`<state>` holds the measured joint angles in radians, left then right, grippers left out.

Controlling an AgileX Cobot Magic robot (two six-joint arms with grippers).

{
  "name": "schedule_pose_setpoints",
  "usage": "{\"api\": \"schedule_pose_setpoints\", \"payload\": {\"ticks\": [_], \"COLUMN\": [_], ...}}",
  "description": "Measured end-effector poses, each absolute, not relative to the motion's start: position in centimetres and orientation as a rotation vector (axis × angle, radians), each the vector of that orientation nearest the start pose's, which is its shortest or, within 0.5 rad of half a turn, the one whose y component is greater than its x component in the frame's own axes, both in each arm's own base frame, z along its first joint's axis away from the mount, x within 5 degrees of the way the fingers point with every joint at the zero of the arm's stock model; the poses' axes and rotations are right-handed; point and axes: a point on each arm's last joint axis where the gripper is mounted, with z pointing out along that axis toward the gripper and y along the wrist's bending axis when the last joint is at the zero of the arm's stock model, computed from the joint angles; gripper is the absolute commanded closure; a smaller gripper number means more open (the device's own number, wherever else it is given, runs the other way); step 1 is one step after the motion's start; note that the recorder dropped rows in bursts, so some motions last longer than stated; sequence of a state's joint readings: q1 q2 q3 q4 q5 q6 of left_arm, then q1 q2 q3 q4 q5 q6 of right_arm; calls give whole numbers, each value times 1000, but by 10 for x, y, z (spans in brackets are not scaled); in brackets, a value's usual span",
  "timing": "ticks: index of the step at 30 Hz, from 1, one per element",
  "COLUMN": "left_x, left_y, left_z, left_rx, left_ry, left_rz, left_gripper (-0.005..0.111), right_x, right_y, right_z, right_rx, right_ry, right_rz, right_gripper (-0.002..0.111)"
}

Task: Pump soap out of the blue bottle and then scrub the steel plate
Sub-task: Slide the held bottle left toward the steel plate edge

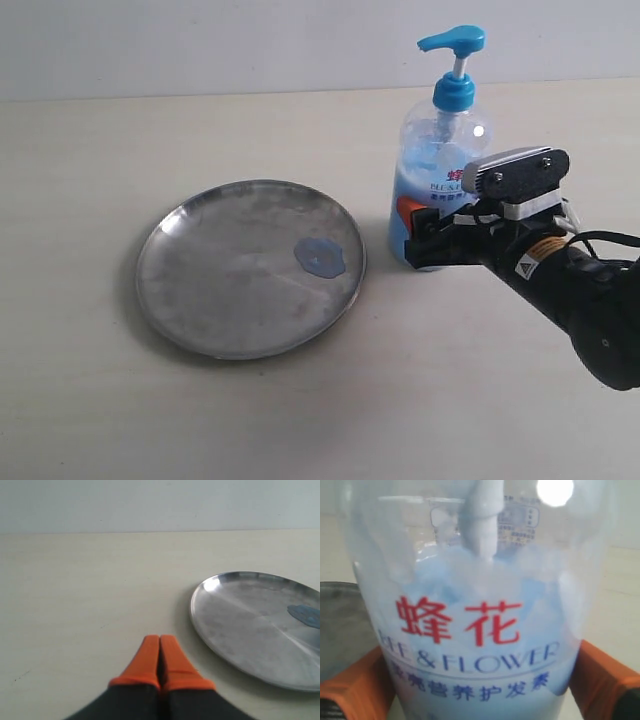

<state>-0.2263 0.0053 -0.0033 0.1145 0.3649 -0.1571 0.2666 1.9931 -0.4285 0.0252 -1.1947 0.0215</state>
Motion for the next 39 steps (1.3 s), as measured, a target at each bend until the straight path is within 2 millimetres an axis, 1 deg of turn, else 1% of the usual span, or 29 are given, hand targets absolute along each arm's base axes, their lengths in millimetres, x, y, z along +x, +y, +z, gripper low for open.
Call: {"api": "schedule_pose_setpoints", "payload": {"ticks": [4, 9, 14, 20, 24, 27, 34, 39], "left_x": [53, 53, 53, 53, 53, 53, 53, 53], "left_y": [-8, -8, -8, -8, -8, -8, -8, -8], "left_z": [181, 181, 181, 181, 181, 181, 181, 181], "left_rx": [134, 134, 134, 134, 134, 134, 134, 134], "left_ry": [1846, 1846, 1846, 1846, 1846, 1846, 1846, 1846], "left_rz": [-155, -155, -155, -155, -155, -155, -155, -155], "left_gripper": [107, 107, 107, 107, 107, 107, 107, 107], "right_x": [278, 286, 305, 315, 317, 316, 311, 315], "right_y": [74, 76, 81, 85, 87, 91, 114, 122], "right_z": [92, 93, 96, 99, 99, 99, 101, 103], "right_rx": [-202, -199, -175, -171, -178, -220, -325, -317], "right_ry": [1848, 1849, 1863, 1877, 1877, 1874, 1853, 1866], "right_rz": [185, 185, 199, 227, 228, 210, 128, 95], "right_gripper": [108, 108, 108, 108, 108, 108, 108, 108]}}
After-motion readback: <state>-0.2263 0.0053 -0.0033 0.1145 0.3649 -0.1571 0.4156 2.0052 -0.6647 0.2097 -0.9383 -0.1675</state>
